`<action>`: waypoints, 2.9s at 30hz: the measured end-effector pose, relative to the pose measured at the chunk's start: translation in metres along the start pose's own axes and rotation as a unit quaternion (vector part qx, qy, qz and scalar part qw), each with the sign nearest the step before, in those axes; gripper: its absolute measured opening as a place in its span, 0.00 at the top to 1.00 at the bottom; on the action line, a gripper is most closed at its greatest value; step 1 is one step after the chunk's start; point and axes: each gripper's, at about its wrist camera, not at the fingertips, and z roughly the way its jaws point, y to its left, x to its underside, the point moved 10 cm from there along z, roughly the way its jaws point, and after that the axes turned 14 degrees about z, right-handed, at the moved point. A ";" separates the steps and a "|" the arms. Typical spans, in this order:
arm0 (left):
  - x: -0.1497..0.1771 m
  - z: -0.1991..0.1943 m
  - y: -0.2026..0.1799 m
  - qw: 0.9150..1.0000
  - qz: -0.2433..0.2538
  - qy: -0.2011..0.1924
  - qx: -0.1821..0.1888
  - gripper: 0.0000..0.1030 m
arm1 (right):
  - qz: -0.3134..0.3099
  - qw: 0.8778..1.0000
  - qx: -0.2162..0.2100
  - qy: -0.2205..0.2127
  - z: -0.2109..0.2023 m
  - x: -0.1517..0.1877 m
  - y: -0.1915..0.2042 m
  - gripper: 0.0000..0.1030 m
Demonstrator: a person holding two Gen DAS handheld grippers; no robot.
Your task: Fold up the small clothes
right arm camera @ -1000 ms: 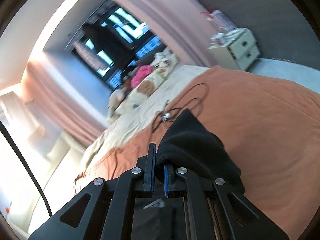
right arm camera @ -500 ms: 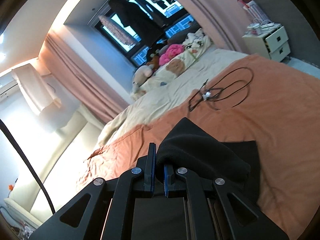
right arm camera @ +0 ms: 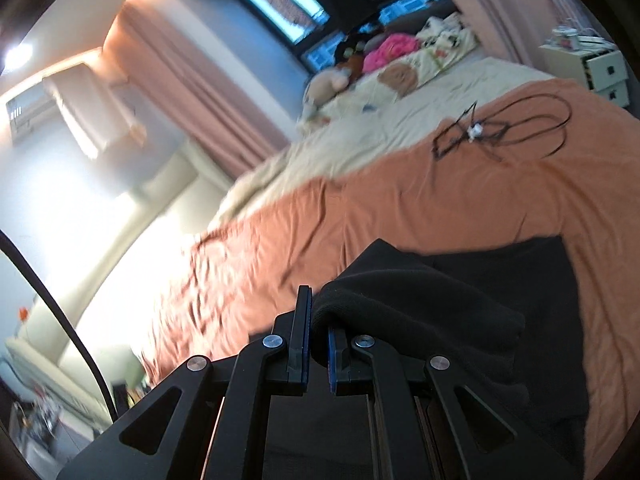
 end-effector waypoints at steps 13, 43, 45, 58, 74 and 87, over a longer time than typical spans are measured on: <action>0.002 0.003 -0.011 1.000 0.012 0.007 -0.001 0.42 | -0.068 0.975 0.101 0.185 0.059 0.076 -0.074 0.29; 0.038 0.012 -0.039 0.999 -0.024 -0.006 0.031 0.42 | 0.069 0.978 0.168 0.103 -0.007 -0.018 -0.178 0.29; 0.042 0.014 -0.040 0.999 -0.030 -0.007 0.033 0.42 | 0.059 0.977 0.174 0.107 -0.006 -0.016 -0.180 0.32; 0.064 0.013 -0.021 0.998 -0.039 -0.007 0.041 0.42 | 0.000 0.975 0.206 0.086 0.010 0.001 -0.138 0.89; 0.074 -0.010 0.042 0.997 -0.074 -0.025 0.025 0.42 | -0.120 0.975 0.143 0.119 0.079 0.040 0.023 0.90; 0.080 -0.005 0.075 0.996 -0.086 -0.019 0.015 0.42 | -0.157 0.965 0.118 0.173 0.175 0.074 0.082 0.82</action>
